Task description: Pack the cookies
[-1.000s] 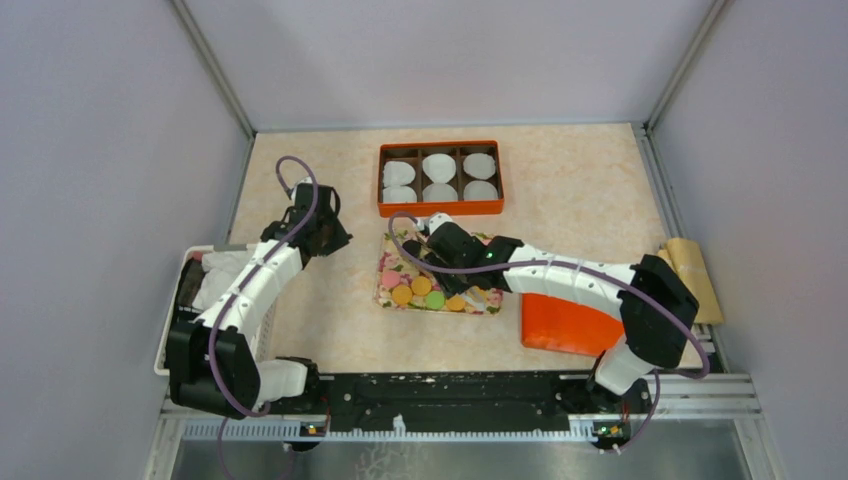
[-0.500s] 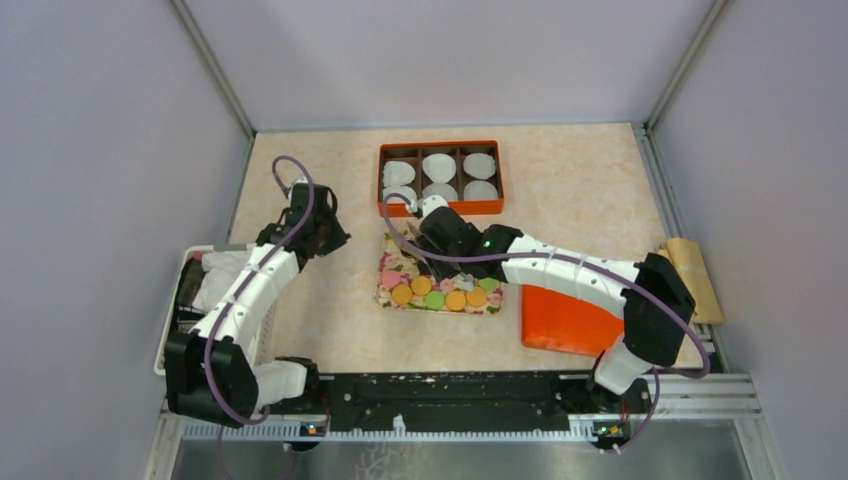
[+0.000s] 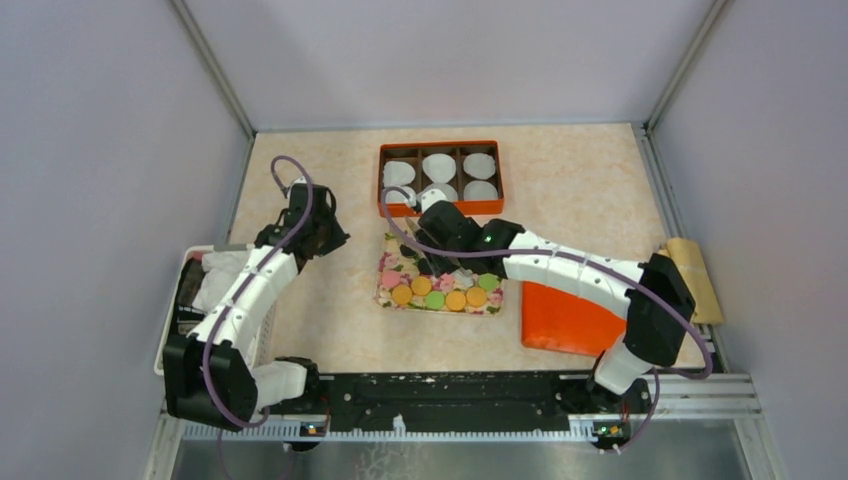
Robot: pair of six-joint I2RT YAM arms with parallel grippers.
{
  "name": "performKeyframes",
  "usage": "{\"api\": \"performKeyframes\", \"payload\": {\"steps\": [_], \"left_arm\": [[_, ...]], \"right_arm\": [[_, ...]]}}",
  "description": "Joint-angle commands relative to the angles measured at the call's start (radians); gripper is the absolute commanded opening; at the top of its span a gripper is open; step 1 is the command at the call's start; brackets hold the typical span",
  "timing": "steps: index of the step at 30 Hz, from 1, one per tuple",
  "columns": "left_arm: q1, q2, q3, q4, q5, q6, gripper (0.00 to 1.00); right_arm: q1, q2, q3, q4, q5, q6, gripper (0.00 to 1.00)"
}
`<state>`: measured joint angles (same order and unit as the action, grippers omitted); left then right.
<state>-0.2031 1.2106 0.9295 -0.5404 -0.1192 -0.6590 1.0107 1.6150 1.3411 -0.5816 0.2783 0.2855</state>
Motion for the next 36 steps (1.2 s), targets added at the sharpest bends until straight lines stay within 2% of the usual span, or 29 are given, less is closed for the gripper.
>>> {"api": "performKeyframes", "payload": {"steps": [1, 4, 11, 14, 20, 25, 36], "left_arm": [[0.007, -0.031, 0.003, 0.011, 0.014, 0.01, 0.0], [0.007, -0.029, 0.002, 0.015, 0.022, 0.011, 0.0], [0.008, -0.035, -0.003, 0.014, 0.023, 0.01, 0.0], [0.008, -0.039, -0.002, 0.012, 0.02, 0.01, 0.0], [0.01, -0.043, 0.0, 0.013, 0.019, 0.012, 0.0], [0.011, -0.044, 0.001, 0.013, 0.021, 0.013, 0.0], [0.013, -0.045, 0.0, 0.019, 0.041, 0.009, 0.0]], "right_arm": [[0.004, -0.032, -0.046, 0.034, -0.015, 0.027, 0.13], [0.003, -0.032, -0.075, 0.043, -0.031, 0.035, 0.18], [0.003, -0.019, -0.102, 0.054, -0.041, 0.047, 0.2], [0.004, -0.012, -0.092, 0.047, -0.057, 0.047, 0.33], [0.003, -0.011, -0.088, 0.051, -0.082, 0.053, 0.34], [0.003, -0.018, -0.091, 0.05, -0.086, 0.061, 0.39], [0.003, -0.021, -0.095, 0.034, -0.107, 0.061, 0.41]]}}
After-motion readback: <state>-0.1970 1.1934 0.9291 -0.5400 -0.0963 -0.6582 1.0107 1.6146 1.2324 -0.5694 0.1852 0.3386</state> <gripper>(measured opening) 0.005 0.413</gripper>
